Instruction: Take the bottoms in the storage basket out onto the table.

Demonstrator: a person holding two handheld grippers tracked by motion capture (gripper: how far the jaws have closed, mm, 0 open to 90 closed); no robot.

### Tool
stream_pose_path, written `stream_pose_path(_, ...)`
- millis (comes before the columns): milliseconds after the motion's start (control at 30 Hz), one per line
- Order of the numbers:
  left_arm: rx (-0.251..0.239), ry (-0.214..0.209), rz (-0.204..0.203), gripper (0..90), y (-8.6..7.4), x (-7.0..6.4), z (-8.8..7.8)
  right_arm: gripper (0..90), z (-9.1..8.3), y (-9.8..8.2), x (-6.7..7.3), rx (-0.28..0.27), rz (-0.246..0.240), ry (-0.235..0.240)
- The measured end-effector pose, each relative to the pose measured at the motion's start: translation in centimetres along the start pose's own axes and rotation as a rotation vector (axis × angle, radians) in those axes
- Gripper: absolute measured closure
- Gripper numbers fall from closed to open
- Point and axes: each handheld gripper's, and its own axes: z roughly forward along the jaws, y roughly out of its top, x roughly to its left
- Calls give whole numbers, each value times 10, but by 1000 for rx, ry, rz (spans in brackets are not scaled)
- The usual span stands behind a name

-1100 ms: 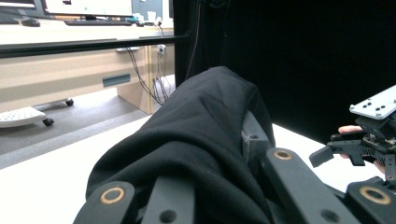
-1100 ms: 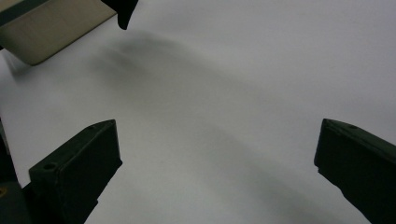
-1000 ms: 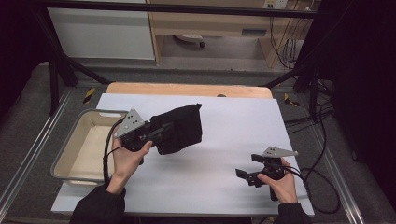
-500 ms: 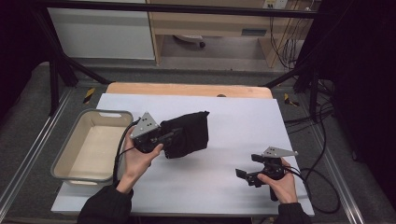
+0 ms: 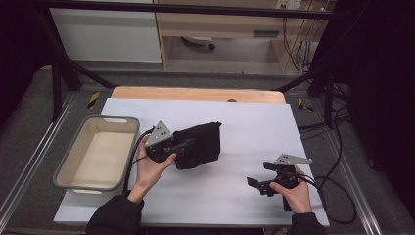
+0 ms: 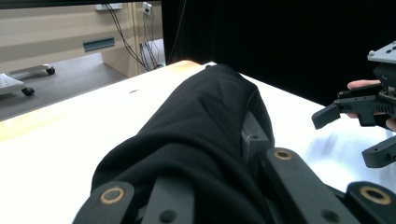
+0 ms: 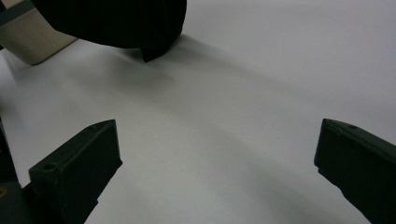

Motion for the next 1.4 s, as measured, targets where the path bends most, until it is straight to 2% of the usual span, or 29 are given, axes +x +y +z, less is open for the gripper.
stream_pose_path(267,24,-10,9,788,-4,-3,8,9,0,0,0,-1,-1,0)
stream_pose_path(833,84,-40,-2,785,-18,-7,27,9,0,0,0,-1,-1,0)
stream_pose_path(1400,171,-74,1,762,-29,-12,38,10,0,0,0,1,-1,1)
